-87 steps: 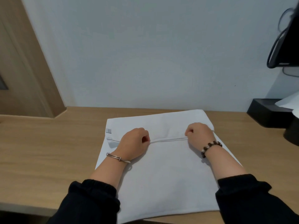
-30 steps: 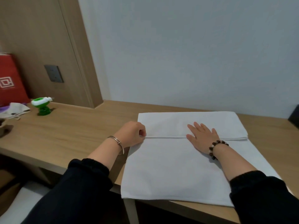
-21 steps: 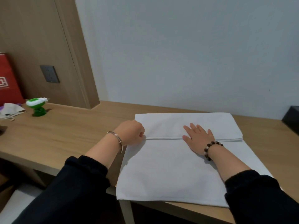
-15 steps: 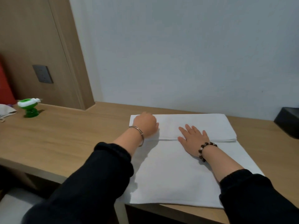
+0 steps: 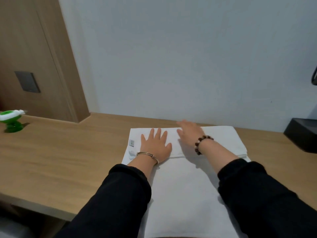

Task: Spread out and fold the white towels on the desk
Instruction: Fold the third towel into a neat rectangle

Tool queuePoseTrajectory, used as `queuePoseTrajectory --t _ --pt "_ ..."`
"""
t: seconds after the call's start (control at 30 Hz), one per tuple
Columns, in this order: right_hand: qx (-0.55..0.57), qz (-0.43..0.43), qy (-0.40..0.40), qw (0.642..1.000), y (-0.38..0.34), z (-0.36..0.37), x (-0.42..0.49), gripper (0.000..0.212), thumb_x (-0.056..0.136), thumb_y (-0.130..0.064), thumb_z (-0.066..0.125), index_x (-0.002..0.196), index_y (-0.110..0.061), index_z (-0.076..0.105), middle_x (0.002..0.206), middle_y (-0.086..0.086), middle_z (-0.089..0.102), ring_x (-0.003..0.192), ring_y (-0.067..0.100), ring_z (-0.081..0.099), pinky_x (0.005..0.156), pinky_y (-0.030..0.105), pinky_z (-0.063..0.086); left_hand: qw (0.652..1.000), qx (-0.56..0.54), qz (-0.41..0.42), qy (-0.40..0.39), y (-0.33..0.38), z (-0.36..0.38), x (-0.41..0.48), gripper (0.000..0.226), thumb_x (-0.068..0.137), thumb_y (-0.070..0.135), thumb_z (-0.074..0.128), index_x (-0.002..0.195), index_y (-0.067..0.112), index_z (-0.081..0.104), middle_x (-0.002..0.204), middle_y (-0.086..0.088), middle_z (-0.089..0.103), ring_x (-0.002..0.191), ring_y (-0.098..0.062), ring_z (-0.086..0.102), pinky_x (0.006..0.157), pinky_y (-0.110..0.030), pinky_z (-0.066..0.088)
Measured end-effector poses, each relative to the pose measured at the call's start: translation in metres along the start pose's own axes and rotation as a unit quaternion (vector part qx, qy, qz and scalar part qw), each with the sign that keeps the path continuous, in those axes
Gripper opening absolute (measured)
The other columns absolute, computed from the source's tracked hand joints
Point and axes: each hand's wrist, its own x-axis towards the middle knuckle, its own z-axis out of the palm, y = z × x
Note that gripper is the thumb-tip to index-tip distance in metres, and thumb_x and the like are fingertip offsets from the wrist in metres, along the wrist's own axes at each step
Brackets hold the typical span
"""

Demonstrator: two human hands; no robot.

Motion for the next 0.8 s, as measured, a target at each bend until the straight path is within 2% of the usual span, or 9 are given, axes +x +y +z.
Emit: queuePoseTrajectory --t 0.07,0.13,0.33,0.57,0.63,0.7,0.77,0.8 --pt "-0.043 -0.012 -0.059 0.997 0.0 0.029 -0.003 0.053 0.1 -0.041 0.016 0.151 -0.028 0.01 0.16 -0.003 -0.001 0.146 0.019 0.001 0.115 0.052 0.004 1.0 -0.004 0.002 0.006 -0.002 0.001 0.0 0.061 0.096 0.047 0.016 0.151 0.025 0.002 0.159 0.003 -0.004 0.145 -0.022 -0.008 0.113 -0.055 0.0" --pt "-0.054 0.009 -0.056 0.997 0.023 0.04 -0.001 0.055 0.098 -0.046 0.011 0.151 -0.032 0.005 0.159 -0.008 -0.007 0.146 0.015 -0.005 0.114 0.053 -0.003 1.0 -0.007 0.008 0.014 -0.004 0.001 -0.001 0.061 0.095 0.046 0.017 0.151 0.025 0.004 0.159 0.004 -0.003 0.146 -0.021 -0.007 0.113 -0.055 0.0" --pt "-0.096 0.148 -0.045 0.983 0.111 0.022 -0.008 0.054 0.099 -0.041 0.01 0.152 -0.03 0.001 0.159 -0.006 -0.011 0.146 0.015 -0.007 0.115 0.048 -0.005 1.0 0.003 0.025 -0.004 -0.011 0.0 -0.001 0.051 0.098 0.045 0.015 0.148 0.042 0.003 0.159 0.007 -0.002 0.146 -0.022 -0.006 0.112 -0.057 0.001" --pt "-0.035 0.146 -0.081 0.985 0.07 0.023 -0.039 0.055 0.099 -0.041 0.008 0.151 -0.03 -0.005 0.158 -0.003 -0.017 0.146 0.02 -0.011 0.116 0.047 -0.002 0.997 0.036 0.011 -0.066 -0.038 -0.014 0.003 0.05 0.1 0.04 0.018 0.146 0.046 0.0 0.158 0.007 -0.008 0.145 -0.026 -0.008 0.11 -0.06 0.005" --pt "-0.045 0.117 -0.083 0.989 0.044 0.022 -0.053 0.055 0.099 -0.039 0.01 0.152 -0.026 0.002 0.16 0.0 -0.007 0.146 0.025 -0.001 0.116 0.047 0.007 0.991 0.107 -0.017 -0.078 -0.051 -0.024 0.004 0.056 0.098 0.035 0.029 0.147 0.043 0.002 0.158 0.001 -0.006 0.144 -0.034 -0.006 0.107 -0.065 0.009" --pt "-0.065 0.064 -0.068 0.993 0.018 0.016 -0.067 0.049 0.099 -0.032 0.017 0.144 -0.017 0.026 0.153 0.009 0.021 0.137 0.032 0.025 0.106 0.046 0.028 0.984 0.15 -0.076 -0.062 -0.061 -0.033 0.005 0.056 0.095 0.035 0.031 0.146 0.039 0.008 0.156 -0.003 0.003 0.143 -0.036 -0.002 0.106 -0.065 0.012" --pt "-0.097 -0.014 -0.05 0.994 -0.001 0.007 -0.079 0.035 0.097 -0.019 0.024 0.119 -0.008 0.05 0.129 0.016 0.048 0.114 0.035 0.048 0.085 0.038 0.038 0.982 0.122 -0.133 -0.058 -0.058 -0.035 0.003 0.051 0.094 0.034 0.031 0.143 0.033 0.02 0.154 -0.004 0.013 0.142 -0.034 0.004 0.107 -0.062 0.013" --pt "-0.103 -0.042 -0.046 0.993 -0.007 0.003 -0.083 0.029 0.096 -0.015 0.028 0.107 -0.006 0.053 0.12 0.017 0.055 0.104 0.034 0.053 0.078 0.036 0.039 0.984 0.088 -0.137 -0.075 -0.05 -0.036 0.001 0.048 0.093 0.031 0.032 0.141 0.029 0.025 0.151 -0.005 0.018 0.141 -0.034 0.008 0.108 -0.061 0.015"
